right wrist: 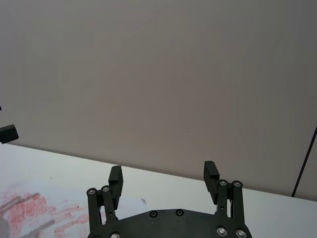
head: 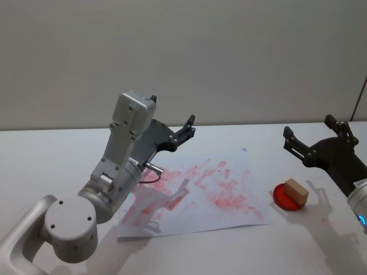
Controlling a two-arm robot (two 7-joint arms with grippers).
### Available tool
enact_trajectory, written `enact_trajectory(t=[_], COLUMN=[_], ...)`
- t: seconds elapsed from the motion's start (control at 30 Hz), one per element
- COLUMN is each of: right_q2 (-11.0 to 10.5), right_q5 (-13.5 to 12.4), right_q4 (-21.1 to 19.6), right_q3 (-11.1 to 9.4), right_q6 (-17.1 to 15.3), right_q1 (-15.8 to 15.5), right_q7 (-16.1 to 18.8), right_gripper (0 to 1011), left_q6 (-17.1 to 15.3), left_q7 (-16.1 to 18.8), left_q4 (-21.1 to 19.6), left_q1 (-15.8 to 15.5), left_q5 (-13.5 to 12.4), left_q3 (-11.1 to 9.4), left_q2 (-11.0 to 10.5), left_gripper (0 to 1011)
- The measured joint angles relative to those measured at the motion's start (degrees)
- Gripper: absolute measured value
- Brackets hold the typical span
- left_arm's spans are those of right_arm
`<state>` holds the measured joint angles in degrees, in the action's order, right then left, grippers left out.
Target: Use the one hand to pick up the stamp and affix it onto the A4 paper.
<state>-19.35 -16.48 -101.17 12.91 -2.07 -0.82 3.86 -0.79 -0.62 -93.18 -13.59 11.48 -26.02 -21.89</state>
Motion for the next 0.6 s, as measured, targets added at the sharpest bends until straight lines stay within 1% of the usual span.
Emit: enact_trajectory(t=[0.6], right_q2=[0.0], right_q5=[0.0], right_q4=[-0.1], right_q3=[0.0], right_q6=[0.1], right_q1=[0.0], right_q7=[-0.1], right_gripper=[1001], left_q6=[0.0], left_q7=[0.0], left_q4=[0.0], left_q1=[0.0], left_q5=[0.0], left_q3=[0.0], left_q2=[0.0], left_gripper=[1001])
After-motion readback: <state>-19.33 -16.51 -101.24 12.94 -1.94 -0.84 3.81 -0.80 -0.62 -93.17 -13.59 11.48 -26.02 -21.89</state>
